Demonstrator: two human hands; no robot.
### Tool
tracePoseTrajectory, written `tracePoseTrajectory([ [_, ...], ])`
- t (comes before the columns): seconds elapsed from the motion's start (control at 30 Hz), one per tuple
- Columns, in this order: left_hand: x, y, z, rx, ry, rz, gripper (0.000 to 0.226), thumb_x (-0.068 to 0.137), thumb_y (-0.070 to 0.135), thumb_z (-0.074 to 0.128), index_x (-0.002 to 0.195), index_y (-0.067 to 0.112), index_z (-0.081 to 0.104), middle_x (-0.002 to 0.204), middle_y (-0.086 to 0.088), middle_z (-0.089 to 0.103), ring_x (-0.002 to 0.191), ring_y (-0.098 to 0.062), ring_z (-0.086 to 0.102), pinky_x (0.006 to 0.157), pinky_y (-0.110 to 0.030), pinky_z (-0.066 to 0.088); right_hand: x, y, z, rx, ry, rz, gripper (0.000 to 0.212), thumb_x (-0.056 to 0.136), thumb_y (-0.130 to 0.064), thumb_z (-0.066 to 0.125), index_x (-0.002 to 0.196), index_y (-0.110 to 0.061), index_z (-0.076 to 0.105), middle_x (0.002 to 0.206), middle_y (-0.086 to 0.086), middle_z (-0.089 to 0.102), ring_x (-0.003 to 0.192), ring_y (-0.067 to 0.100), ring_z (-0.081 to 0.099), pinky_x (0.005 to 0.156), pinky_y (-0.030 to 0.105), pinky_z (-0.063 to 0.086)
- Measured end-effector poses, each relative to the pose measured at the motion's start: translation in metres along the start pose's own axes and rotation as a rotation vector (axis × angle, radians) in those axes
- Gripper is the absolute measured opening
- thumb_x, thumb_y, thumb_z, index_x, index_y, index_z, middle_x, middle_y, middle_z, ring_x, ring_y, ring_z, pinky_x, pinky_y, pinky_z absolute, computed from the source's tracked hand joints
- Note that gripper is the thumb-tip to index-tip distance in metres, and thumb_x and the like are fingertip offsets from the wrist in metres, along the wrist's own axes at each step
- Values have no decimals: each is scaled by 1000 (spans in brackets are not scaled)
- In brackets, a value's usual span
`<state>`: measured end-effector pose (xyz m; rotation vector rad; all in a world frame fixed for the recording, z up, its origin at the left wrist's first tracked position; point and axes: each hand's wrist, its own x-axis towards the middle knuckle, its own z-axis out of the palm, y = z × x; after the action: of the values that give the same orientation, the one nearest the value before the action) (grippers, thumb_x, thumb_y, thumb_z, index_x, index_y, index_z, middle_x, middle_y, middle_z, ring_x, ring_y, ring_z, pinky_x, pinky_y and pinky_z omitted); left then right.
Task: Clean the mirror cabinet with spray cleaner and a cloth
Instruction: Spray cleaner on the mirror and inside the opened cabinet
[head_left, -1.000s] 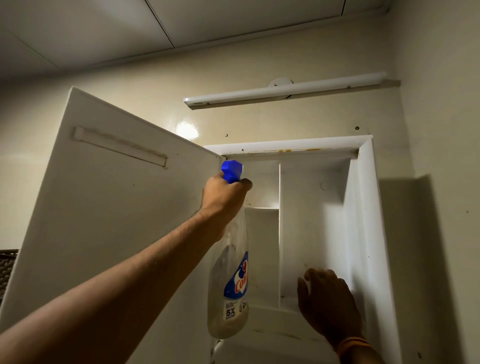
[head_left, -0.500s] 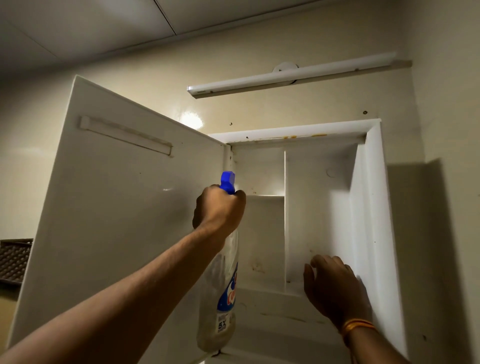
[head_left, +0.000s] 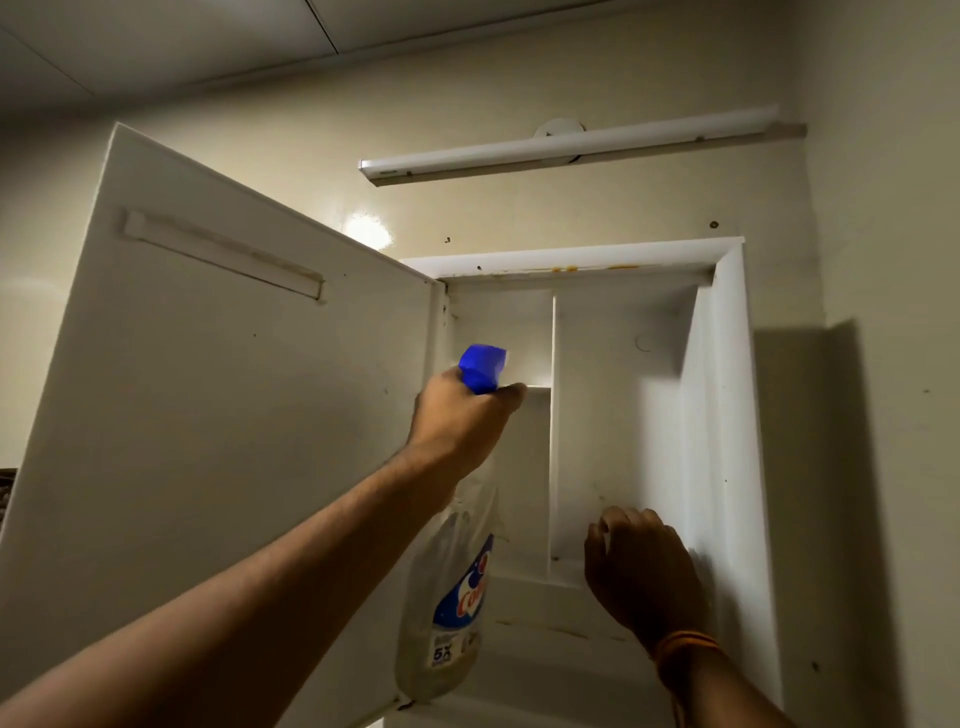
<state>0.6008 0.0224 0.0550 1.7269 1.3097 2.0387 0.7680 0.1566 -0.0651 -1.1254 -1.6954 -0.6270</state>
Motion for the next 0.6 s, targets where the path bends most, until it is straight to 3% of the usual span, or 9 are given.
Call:
tracePoseTrajectory([
  [0.17, -7, 19, 18, -57, -18, 46, 25, 88, 30, 67, 83, 13, 50, 72, -4, 51, 55, -7, 47, 48, -15, 44, 0, 2, 10, 32, 20, 16, 21, 89, -32, 53, 72, -22, 60, 66, -6, 58, 58, 8, 50, 61, 22, 52],
  [0.27, -14, 23, 27, -40, -24, 104, 29, 89, 34, 66, 78, 14, 49, 70, -6, 51, 57, -10, 48, 47, -13, 43, 0, 3, 13, 14, 33, -7, 20, 88, -32, 57, 71, -24, 61, 62, -8, 58, 53, 5, 48, 59, 17, 48],
  [0.4, -17, 21, 28, -98, -55, 93, 32, 87, 39, 68, 85, 11, 54, 80, -11, 56, 72, -18, 54, 63, -23, 47, 0, 4, 15, 15, 36, -2, 23, 92, -32, 51, 73, -24, 61, 64, -8, 58, 55, 5, 51, 61, 16, 48],
  [0.6, -29, 2, 29, -11, -23, 73, 30, 90, 36, 65, 77, 13, 51, 71, -8, 53, 63, -15, 52, 58, -23, 47, -1, 6, 15, -41, 63, -86, 20, 85, -22, 58, 65, -19, 60, 58, -3, 58, 50, 10, 53, 52, 22, 53],
])
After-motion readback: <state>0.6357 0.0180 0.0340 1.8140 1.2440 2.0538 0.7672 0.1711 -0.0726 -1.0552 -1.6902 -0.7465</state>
